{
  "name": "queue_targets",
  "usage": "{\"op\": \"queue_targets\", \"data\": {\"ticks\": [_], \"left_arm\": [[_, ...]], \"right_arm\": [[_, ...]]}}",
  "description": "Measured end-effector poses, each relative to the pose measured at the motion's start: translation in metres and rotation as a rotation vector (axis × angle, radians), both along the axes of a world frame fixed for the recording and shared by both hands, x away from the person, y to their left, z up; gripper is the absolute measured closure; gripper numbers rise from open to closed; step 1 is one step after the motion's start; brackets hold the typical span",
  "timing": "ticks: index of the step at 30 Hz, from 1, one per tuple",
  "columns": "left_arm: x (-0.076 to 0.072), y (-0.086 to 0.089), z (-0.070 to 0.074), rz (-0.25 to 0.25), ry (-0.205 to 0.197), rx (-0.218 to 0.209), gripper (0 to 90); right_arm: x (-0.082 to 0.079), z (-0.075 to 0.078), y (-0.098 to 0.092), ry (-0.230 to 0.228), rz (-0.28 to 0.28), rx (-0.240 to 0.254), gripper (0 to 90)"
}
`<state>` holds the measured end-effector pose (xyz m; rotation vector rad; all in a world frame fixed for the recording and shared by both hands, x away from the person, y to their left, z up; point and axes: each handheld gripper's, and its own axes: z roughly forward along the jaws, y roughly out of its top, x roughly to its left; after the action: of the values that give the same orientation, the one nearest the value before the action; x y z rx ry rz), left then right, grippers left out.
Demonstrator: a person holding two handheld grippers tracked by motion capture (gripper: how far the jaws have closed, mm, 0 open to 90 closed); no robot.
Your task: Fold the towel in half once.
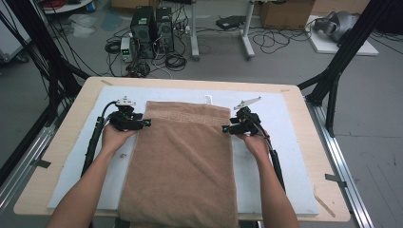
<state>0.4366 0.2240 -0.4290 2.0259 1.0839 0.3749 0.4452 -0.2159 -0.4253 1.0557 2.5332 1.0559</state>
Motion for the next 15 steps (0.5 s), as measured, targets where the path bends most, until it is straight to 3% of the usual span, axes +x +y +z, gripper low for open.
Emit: {"op": "queue_targets", "data": {"ticks": [3,6,11,13,15], "left_arm": [[0.0025,-0.0049,-0.0103,0.009,0.047,0.053,55.3],[-0.0001,-0.0049,-0.0114,0.038,0.018,0.057,64.7],[-0.0015,-0.0068,-0.0110,0.019,0.025,0.056,78.0],[-0.0018,-0.0074,-0.0108,0.011,0.025,0.056,80.9],[-0.0021,-0.0071,-0.0099,0.004,0.029,0.059,82.2]], "right_arm": [[0.0047,-0.0091,-0.0028,0.043,-0.048,-0.004,45.8],[0.0046,-0.0128,-0.0020,0.038,-0.073,-0.005,52.3],[0.0034,-0.0115,0.0025,0.026,-0.059,-0.029,69.2],[0.0036,-0.0114,0.0020,0.046,-0.040,-0.008,77.9],[0.0034,-0.0114,0.0025,0.056,-0.033,0.001,80.8]]}}
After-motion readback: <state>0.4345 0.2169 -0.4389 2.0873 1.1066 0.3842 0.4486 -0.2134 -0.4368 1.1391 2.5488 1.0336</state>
